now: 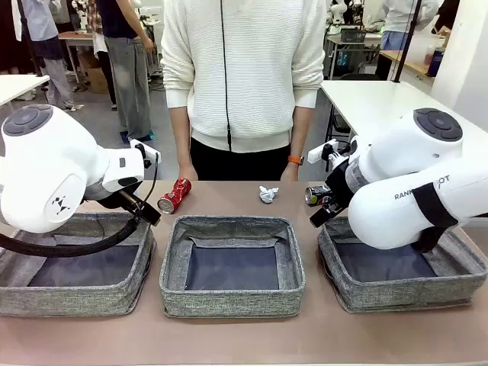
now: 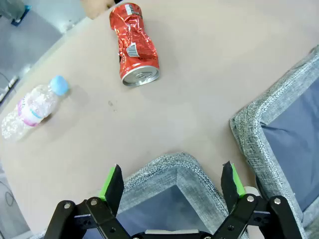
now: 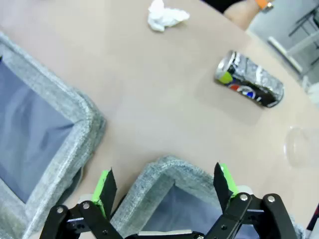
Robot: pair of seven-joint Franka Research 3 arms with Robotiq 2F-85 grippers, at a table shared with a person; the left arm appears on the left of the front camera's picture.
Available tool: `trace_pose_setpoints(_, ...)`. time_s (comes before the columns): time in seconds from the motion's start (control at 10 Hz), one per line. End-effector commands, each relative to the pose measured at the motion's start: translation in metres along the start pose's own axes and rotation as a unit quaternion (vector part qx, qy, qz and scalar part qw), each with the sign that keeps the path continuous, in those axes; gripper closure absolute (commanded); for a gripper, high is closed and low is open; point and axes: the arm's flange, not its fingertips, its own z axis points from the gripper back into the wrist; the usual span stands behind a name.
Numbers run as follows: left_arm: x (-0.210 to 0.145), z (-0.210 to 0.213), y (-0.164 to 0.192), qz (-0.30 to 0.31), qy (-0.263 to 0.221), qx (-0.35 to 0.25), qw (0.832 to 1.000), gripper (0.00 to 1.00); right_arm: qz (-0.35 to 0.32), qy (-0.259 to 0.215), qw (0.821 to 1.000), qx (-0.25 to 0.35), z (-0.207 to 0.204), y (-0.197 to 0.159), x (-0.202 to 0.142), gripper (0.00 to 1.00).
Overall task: Sort the waste into the appropriate baskets.
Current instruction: Pick up the waste item pointed out by the person.
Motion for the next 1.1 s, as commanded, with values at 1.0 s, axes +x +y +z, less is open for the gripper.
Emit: trace_pose_setpoints(1.0, 0.0, 0.0, 0.0001, 0.0, 0.0, 0.0, 1.0, 0.0, 0.0, 0.0, 1.0, 0.0, 0.0, 0.0001, 0.0, 0.0)
